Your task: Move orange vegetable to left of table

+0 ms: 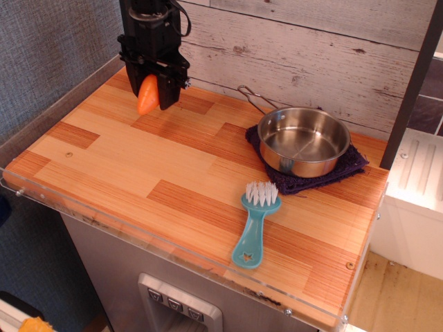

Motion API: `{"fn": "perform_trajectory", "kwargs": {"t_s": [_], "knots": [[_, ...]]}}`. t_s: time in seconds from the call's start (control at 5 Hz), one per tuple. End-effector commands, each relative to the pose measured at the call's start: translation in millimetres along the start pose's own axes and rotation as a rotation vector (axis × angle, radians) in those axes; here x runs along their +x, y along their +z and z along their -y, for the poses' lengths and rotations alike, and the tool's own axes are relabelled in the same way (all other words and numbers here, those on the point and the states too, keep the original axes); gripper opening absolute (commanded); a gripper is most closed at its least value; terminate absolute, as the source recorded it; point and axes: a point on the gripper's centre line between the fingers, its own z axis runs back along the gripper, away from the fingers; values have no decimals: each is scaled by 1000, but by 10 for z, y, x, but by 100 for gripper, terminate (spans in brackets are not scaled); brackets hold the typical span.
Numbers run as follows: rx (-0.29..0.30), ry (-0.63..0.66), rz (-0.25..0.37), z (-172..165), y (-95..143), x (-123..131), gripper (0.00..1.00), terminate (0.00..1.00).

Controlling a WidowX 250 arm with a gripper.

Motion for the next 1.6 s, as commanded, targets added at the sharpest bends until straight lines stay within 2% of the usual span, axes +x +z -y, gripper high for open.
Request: {"fn": "perform_trajectory", "kwargs": {"t_s": [0.0,0.2,0.4,0.6,1.0,1.2,1.4], "knots": [[34,-18,-1,-169,42,49,0,0],[37,-81,-15,-117,-27,52,100,0],[33,-103,-26,-87,-43,54,100,0],[39,-119,-11,-55,29,40,100,0],[74,-86,90,97,540,-84,100,0],[97,-21,139,238,927,-269,100,0],[52,12,128,548,976,-331,100,0]]}}
